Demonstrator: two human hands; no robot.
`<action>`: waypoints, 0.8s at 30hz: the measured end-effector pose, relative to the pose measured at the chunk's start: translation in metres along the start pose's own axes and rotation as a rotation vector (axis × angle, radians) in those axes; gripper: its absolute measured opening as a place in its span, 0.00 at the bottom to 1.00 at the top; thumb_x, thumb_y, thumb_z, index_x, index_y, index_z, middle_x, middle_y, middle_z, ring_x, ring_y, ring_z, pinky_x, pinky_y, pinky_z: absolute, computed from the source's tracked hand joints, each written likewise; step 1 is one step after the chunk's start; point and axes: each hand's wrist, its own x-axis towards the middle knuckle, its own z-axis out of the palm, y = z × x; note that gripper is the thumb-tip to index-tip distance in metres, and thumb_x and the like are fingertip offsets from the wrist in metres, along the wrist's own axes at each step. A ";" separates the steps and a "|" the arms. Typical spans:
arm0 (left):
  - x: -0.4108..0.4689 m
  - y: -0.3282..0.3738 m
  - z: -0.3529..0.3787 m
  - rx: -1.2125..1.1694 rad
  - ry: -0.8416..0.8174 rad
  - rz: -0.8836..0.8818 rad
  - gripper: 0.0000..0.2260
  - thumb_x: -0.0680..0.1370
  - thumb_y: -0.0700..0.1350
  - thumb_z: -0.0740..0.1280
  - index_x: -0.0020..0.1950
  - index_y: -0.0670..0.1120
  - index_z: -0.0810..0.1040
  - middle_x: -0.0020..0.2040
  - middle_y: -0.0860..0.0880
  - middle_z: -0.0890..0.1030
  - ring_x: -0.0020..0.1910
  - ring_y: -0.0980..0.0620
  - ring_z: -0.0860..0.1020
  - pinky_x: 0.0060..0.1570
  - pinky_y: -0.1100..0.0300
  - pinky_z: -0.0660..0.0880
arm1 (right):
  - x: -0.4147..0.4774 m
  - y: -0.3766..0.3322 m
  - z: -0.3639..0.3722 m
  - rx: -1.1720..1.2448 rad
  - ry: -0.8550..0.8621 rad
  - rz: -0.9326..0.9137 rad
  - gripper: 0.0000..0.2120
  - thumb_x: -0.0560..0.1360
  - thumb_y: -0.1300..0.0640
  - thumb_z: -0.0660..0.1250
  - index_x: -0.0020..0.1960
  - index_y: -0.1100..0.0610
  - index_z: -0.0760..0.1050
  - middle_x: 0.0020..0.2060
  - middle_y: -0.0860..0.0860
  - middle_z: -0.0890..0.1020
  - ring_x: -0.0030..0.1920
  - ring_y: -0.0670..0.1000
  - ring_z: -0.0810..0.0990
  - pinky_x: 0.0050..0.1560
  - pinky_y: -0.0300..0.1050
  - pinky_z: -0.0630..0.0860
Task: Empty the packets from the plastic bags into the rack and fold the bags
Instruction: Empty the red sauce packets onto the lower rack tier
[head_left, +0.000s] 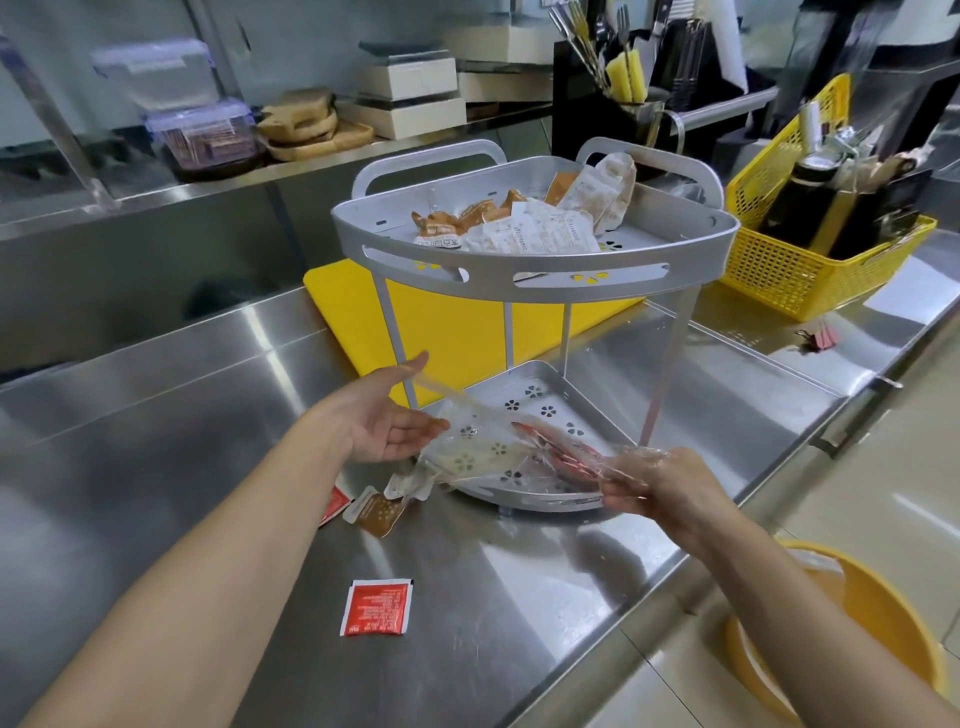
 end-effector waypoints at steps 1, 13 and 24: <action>0.000 -0.002 0.002 0.047 -0.001 0.014 0.27 0.71 0.59 0.68 0.54 0.37 0.75 0.36 0.44 0.85 0.27 0.52 0.81 0.27 0.63 0.79 | 0.000 -0.003 0.001 0.024 0.008 0.010 0.04 0.69 0.72 0.67 0.44 0.72 0.75 0.25 0.58 0.79 0.24 0.51 0.79 0.26 0.42 0.80; -0.028 0.027 -0.008 -0.302 -0.213 0.337 0.05 0.76 0.37 0.57 0.42 0.43 0.71 0.51 0.34 0.82 0.52 0.40 0.82 0.48 0.39 0.79 | -0.005 -0.074 0.015 0.139 -0.022 -0.232 0.12 0.70 0.77 0.58 0.39 0.64 0.75 0.36 0.60 0.80 0.36 0.57 0.82 0.40 0.54 0.81; -0.006 -0.061 -0.030 -0.161 -0.212 0.055 0.07 0.72 0.29 0.58 0.43 0.36 0.74 0.38 0.38 0.85 0.34 0.45 0.84 0.31 0.54 0.81 | 0.001 0.003 0.002 0.094 0.011 0.066 0.15 0.65 0.78 0.60 0.50 0.67 0.71 0.31 0.61 0.78 0.29 0.57 0.76 0.29 0.48 0.76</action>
